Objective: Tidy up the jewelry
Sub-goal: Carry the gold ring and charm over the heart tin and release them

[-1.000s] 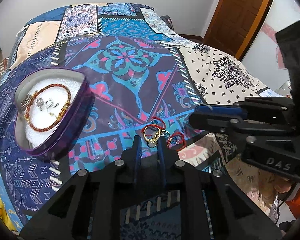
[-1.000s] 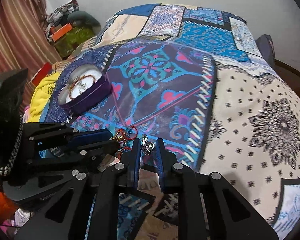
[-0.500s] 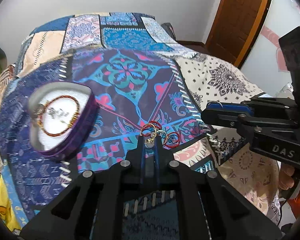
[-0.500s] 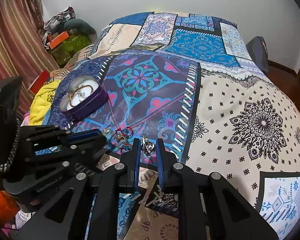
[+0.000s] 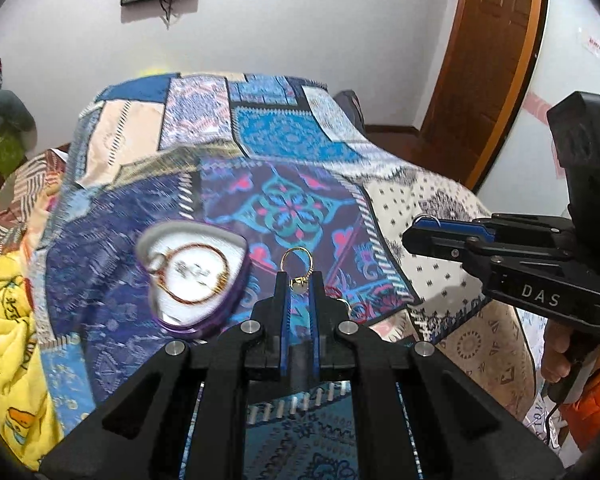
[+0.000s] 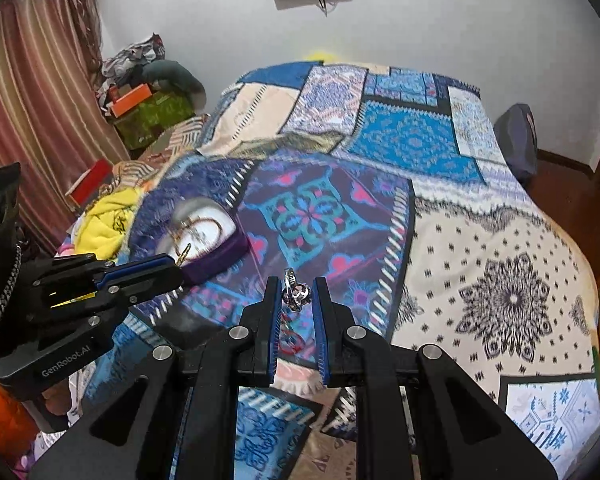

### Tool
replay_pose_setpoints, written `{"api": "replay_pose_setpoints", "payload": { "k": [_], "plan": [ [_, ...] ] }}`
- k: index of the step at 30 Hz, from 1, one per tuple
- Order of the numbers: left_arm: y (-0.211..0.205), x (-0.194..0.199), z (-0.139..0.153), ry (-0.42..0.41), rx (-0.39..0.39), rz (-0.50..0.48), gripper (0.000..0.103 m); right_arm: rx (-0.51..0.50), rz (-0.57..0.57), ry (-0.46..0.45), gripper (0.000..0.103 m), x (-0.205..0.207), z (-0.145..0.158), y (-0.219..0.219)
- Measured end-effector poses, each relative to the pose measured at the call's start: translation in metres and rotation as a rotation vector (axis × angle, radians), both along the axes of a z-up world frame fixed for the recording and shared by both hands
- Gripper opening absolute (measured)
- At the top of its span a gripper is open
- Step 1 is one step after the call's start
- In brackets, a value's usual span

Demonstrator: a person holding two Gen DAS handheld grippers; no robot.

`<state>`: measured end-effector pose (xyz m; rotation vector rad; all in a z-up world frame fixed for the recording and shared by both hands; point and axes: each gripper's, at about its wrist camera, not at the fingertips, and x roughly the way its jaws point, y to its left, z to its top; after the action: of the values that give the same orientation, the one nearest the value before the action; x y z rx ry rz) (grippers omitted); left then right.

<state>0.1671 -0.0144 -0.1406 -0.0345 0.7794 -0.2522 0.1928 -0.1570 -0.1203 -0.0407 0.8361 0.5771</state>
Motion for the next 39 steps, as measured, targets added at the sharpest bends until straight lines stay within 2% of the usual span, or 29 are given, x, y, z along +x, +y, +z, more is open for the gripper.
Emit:
{"api": "replay_pose_setpoints", "payload": {
  "k": [9,20,27,39],
  "plan": [
    [0.03,-0.005,0.021,-0.06,-0.004,0.058,0.007,0.039,0.036,-0.043,0.014,0.002,0.017,0.027],
    [0.059,0.001,0.024,-0.077,-0.001,0.116,0.007,0.059,0.097,-0.069,0.014,0.012,0.023,0.066],
    [0.074,0.012,0.011,-0.057,-0.016,0.136,0.007,0.057,0.123,-0.063,0.014,0.021,0.02,0.088],
    [0.08,0.023,-0.021,0.024,-0.031,0.11,0.007,0.034,0.152,0.016,0.014,0.039,-0.011,0.111]
  ]
}}
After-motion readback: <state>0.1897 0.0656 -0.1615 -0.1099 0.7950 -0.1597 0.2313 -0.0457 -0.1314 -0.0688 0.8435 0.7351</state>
